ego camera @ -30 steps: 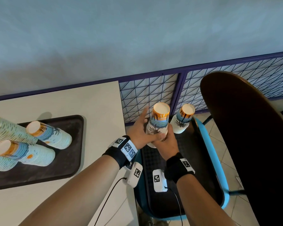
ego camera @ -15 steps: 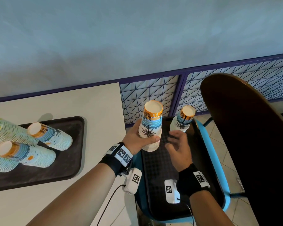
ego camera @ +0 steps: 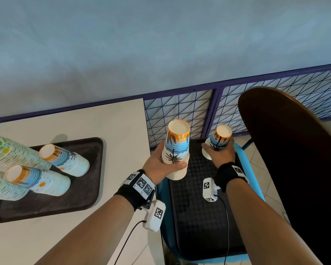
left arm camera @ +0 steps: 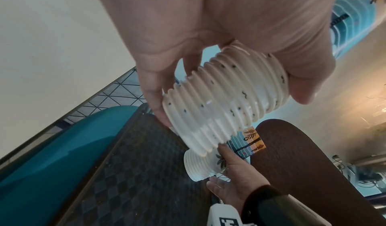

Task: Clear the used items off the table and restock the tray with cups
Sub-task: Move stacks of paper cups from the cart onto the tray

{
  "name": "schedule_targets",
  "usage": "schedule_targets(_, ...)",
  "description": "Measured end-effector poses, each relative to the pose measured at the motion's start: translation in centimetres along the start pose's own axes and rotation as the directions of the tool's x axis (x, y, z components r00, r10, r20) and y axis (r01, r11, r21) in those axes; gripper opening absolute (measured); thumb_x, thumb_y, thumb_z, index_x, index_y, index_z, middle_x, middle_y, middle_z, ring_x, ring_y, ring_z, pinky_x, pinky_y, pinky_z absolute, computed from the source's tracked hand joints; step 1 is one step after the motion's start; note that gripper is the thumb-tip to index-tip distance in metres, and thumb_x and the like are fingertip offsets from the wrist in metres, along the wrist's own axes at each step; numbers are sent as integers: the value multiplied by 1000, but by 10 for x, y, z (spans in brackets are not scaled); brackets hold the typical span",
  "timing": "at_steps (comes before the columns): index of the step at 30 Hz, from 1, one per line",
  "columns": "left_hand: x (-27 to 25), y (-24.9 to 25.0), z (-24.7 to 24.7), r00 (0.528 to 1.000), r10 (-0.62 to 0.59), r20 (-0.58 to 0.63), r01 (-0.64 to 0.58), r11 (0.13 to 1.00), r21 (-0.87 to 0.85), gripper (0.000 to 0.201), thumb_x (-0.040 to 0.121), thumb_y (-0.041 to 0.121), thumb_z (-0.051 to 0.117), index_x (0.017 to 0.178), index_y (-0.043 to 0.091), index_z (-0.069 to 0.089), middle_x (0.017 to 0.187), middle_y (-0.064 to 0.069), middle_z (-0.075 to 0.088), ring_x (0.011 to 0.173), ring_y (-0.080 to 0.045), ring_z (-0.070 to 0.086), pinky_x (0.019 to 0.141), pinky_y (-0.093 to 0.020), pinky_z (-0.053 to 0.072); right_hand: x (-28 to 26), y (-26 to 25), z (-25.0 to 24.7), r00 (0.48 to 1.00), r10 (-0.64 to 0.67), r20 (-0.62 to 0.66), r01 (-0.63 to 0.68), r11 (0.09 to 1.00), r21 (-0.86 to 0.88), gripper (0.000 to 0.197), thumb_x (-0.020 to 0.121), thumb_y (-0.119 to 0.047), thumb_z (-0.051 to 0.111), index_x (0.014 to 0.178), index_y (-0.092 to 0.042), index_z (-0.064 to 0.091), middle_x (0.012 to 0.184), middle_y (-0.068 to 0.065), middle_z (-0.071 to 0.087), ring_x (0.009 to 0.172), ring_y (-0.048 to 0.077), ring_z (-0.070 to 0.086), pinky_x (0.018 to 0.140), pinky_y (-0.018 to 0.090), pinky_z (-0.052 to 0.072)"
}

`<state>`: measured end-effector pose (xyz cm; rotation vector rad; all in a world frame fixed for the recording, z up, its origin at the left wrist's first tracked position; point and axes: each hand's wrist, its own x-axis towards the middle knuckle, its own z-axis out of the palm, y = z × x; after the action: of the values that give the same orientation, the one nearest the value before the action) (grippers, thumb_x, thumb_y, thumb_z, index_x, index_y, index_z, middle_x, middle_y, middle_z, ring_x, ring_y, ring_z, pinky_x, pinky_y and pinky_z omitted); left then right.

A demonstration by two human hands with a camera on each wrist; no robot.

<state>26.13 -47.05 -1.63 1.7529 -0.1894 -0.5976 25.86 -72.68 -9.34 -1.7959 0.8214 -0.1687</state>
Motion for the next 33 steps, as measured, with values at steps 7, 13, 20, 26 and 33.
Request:
schedule_targets(7, -2, -4, -5, 1000, 6, 4, -6, 1000, 2, 69, 80, 13, 87, 137, 30, 52, 119, 18, 73, 107, 8, 68, 86, -8, 52, 5, 1, 3, 1000, 12, 16, -11, 995, -101, 85, 81, -26, 84, 151, -22, 35, 152, 7, 50, 142, 32, 45, 119, 47, 34)
schedule_targets(13, -10, -4, -6, 1000, -1, -21, 0, 1000, -27, 85, 64, 40, 88, 140, 25, 53, 123, 14, 74, 116, -4, 69, 100, -25, 53, 0, 2, 0, 1000, -6, 18, 9, 984, -179, 93, 64, -27, 89, 144, -29, 41, 142, 11, 52, 129, 33, 54, 112, 51, 44)
schedule_targets(20, -22, -7, -14, 1000, -9, -28, 8, 999, -48, 82, 66, 41, 89, 139, 28, 54, 130, 6, 72, 122, -13, 67, 111, -45, 51, -22, 13, -5, 1000, 21, 8, -20, 989, -143, 100, 64, -24, 90, 148, -32, 36, 144, 12, 46, 128, 33, 54, 114, 48, 43)
schedule_targets(26, -43, -10, -30, 998, -10, -54, 5, 995, -104, 79, 65, 41, 87, 136, 27, 54, 123, 10, 74, 113, -5, 70, 104, -42, 56, -63, 12, -1, 999, 27, -30, -21, 981, 192, 92, 72, -14, 87, 149, -28, 40, 139, 0, 60, 128, 21, 58, 112, 45, 45)
schedule_targets(33, -99, -25, -80, 983, -2, -183, -29, 986, -165, 78, 68, 38, 87, 137, 24, 53, 126, 4, 73, 115, -14, 71, 98, -48, 60, -133, -32, 40, 995, 47, 85, -85, 844, 530, 62, 89, -3, 73, 135, -35, 46, 122, -9, 66, 116, 18, 61, 77, 51, 60)
